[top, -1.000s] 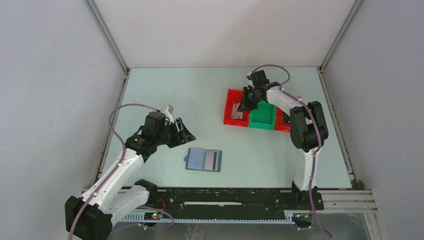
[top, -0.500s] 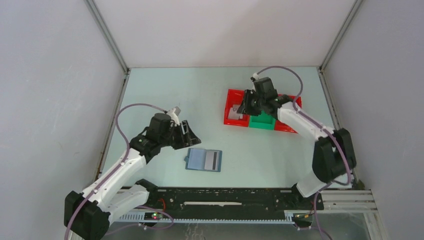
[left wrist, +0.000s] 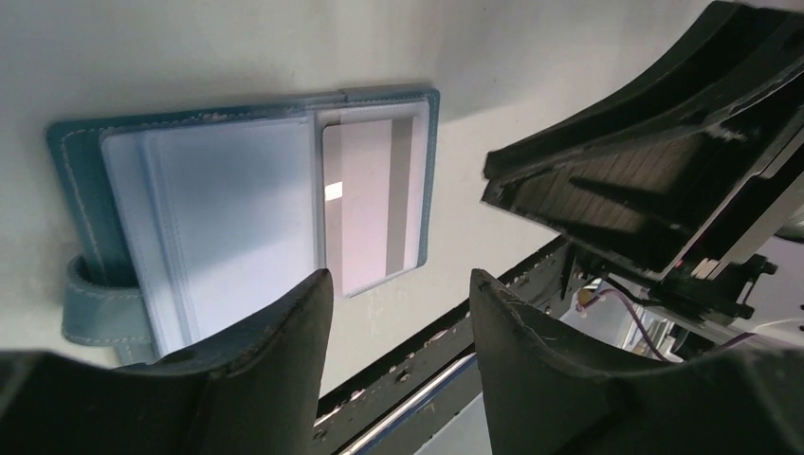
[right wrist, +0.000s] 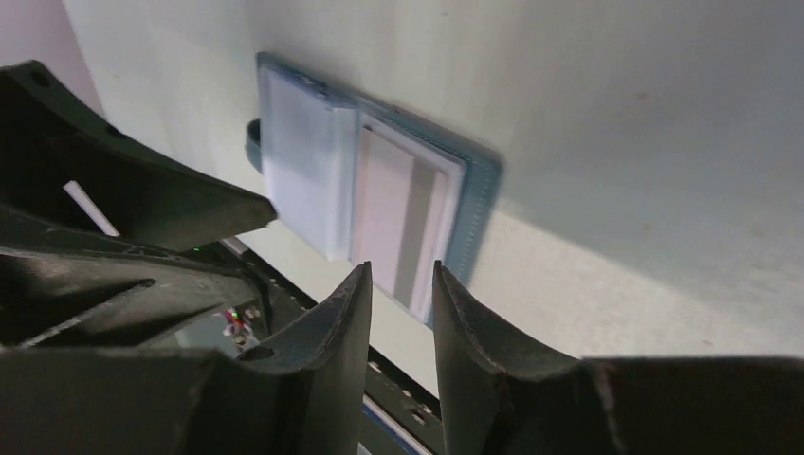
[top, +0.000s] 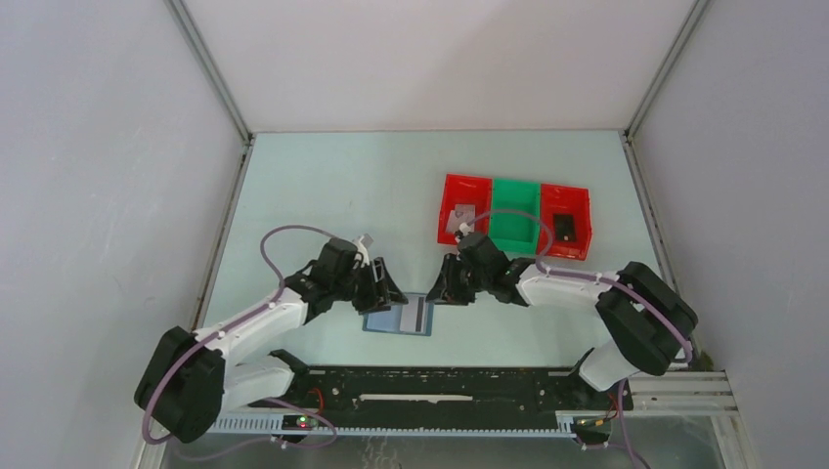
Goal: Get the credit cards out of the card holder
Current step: Remove the credit card from the card holder.
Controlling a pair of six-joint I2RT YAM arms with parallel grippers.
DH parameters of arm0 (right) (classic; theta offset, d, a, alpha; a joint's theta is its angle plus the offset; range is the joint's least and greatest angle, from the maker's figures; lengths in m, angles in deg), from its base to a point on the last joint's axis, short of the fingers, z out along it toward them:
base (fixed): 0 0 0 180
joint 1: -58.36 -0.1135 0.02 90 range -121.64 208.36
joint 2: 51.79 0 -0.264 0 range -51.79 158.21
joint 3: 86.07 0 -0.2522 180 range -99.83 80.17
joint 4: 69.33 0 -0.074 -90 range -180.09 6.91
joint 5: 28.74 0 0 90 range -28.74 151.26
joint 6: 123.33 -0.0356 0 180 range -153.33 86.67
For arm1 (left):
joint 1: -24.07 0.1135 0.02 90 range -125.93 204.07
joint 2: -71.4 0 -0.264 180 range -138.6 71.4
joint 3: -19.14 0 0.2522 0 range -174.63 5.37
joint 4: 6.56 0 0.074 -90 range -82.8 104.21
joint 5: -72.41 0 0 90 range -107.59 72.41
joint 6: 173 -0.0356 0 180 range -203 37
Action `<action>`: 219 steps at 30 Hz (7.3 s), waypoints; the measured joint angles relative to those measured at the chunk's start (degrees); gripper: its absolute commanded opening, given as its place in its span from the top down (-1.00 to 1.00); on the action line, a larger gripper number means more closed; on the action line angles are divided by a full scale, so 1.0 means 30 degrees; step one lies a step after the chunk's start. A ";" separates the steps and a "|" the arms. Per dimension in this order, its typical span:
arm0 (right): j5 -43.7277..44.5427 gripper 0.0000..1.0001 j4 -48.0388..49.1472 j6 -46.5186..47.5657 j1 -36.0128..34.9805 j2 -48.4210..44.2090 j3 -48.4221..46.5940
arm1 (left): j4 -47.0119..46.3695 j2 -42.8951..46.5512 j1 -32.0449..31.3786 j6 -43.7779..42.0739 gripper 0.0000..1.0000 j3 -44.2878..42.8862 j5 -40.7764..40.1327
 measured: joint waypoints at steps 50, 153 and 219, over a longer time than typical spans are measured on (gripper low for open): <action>0.1406 0.28 0.4102 -0.3861 -0.2674 0.0918 0.2047 | -0.3585 -0.3497 -0.0029 0.0823 -0.05 0.1027 0.0248; 0.0641 0.45 0.5544 -0.3636 -0.2688 0.3126 0.1158 | -0.3038 -0.3657 -0.0051 -0.0080 0.18 0.1013 -0.0175; 0.0189 0.51 0.6142 -0.3796 -0.2514 0.3759 0.0925 | -0.3854 -0.1479 0.1115 0.0007 1.00 0.2339 0.0313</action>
